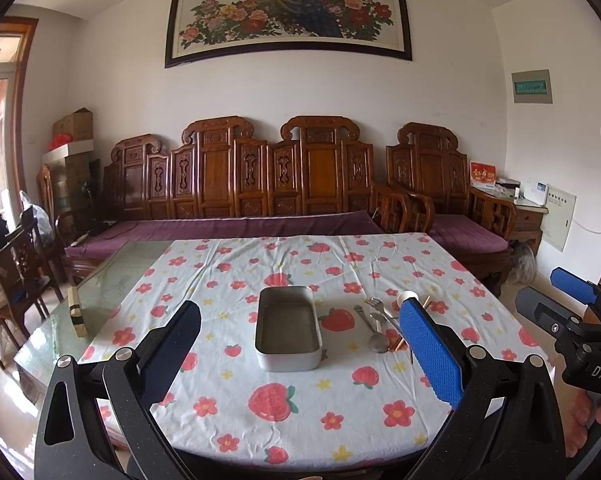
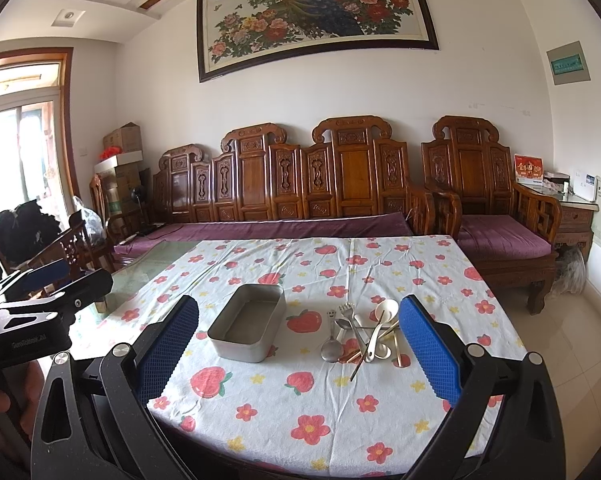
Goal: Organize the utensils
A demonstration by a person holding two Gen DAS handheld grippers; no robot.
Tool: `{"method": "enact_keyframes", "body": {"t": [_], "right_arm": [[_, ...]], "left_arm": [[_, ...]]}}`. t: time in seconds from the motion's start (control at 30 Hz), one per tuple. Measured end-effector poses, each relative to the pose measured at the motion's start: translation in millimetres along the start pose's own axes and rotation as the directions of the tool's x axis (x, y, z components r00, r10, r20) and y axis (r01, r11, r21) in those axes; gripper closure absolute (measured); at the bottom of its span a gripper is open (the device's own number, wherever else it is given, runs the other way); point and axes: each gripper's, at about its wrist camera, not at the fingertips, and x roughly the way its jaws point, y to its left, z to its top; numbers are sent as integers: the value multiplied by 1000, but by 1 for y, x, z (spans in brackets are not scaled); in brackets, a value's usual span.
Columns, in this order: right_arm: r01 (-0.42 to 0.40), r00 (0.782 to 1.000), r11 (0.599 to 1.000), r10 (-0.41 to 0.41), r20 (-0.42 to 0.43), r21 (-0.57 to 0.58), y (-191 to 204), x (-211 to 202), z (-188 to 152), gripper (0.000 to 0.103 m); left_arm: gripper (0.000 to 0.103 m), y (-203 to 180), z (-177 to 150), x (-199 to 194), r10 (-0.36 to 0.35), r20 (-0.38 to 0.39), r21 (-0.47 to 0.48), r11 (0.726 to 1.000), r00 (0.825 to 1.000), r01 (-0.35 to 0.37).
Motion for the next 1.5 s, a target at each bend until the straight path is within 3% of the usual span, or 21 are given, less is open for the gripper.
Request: {"method": "enact_keyframes", "body": {"t": [1.5], "right_arm": [[0,1000,1000,0,4,-3,4,-2,1,3]], "left_arm": [[6,1,2,4,1,2,-3,1000,1000,-1]]}}
